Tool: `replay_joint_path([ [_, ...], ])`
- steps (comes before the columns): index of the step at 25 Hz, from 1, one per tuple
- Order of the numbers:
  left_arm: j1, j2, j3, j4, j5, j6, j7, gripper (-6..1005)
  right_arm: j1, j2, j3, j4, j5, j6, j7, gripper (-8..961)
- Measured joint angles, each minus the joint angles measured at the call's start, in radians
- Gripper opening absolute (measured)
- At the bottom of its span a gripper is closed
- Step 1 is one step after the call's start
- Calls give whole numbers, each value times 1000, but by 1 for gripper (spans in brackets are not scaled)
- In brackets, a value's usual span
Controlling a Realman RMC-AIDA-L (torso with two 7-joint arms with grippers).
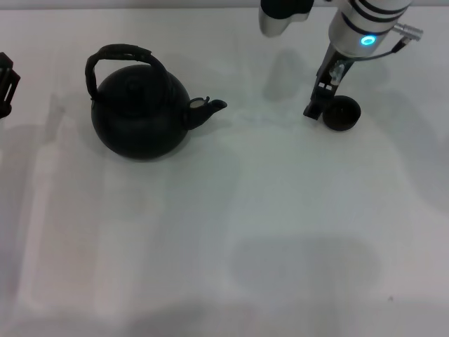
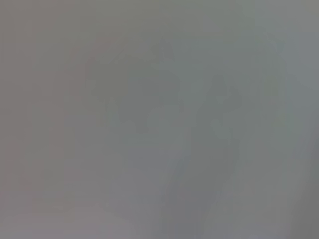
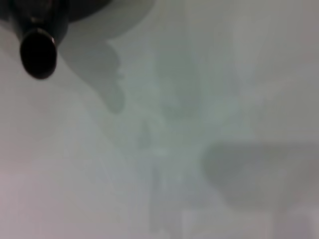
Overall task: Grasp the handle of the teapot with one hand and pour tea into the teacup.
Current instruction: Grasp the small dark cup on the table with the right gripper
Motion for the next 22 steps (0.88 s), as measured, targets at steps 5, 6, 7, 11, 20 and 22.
replay_joint_path([
  [5,0,0,0,1,0,-1,0,884,-12,1,1,2,5,-4,1,825],
  [6,0,0,0,1,0,-1,0,884,-14,1,1,3,5,-4,1,825],
  [7,0,0,-1,2,0,-1,-1,884,-15,1,2,3,6,-4,2,825],
  [11,-2,0,-1,3,0,-1,-1,885,-22,1,2,3,5,-6,4,824],
  [20,-5,2,-4,4,-1,-2,-1,884,-35,-4,-4,3,-3,-7,22,822],
  [22,-5,2,-4,5,-1,-1,-1,885,-36,-4,-4,2,-3,-9,22,822],
])
